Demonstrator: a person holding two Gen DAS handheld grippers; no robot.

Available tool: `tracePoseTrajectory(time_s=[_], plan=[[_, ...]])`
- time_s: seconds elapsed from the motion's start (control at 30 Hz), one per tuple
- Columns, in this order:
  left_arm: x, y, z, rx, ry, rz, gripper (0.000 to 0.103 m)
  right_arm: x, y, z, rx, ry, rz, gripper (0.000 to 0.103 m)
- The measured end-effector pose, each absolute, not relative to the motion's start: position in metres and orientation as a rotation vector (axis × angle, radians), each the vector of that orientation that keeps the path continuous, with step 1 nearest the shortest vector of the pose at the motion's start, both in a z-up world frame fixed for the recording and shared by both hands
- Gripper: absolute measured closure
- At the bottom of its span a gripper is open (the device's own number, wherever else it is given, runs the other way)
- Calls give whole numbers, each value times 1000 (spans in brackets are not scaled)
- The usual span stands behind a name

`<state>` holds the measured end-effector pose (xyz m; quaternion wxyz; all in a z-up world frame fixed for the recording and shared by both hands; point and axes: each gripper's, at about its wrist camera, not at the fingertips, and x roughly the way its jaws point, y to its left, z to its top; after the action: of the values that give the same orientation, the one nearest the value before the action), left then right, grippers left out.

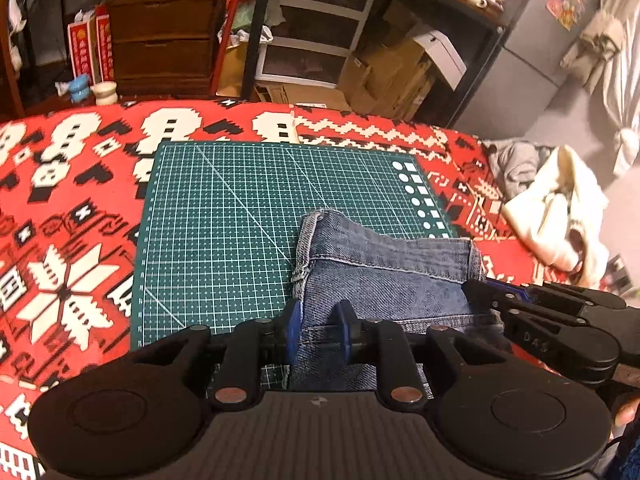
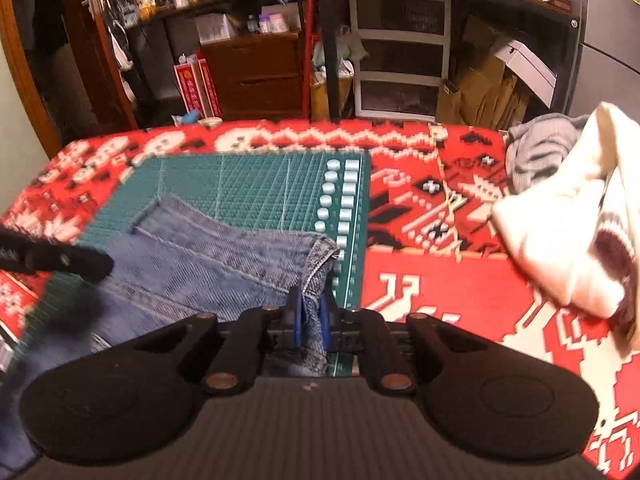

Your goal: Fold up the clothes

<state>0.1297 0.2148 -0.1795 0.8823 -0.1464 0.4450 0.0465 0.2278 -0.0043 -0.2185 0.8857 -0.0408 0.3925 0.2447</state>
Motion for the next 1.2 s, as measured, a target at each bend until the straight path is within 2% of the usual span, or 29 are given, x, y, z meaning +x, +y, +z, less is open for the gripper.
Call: tracePoseTrajectory(time_s=[0.1, 0.23, 0.33, 0.43, 0.67, 0.9, 1.1, 1.2], plan=[[130, 212, -178, -273, 930, 101, 83, 228, -10, -215, -62, 812, 502, 91], [123, 219, -168, -356, 899, 78, 95, 228, -18, -209, -31, 807, 492, 84], [124, 218, -172, -358, 907, 62, 100, 228, -24, -206, -8, 802, 484, 84], [126, 217, -175, -349, 905, 67, 100, 226, -29, -199, 6, 791, 479, 84], [134, 210, -178, -351, 927, 30, 101, 206, -6, -179, 46, 788, 673, 89], [152, 210, -199, -363, 970, 20, 100, 223, 31, -214, -19, 900, 685, 97], [163, 200, -207, -311, 970, 6, 100, 234, 32, -225, -32, 872, 656, 103], [164, 200, -209, -305, 950, 3, 100, 235, 33, -230, -47, 840, 654, 103]])
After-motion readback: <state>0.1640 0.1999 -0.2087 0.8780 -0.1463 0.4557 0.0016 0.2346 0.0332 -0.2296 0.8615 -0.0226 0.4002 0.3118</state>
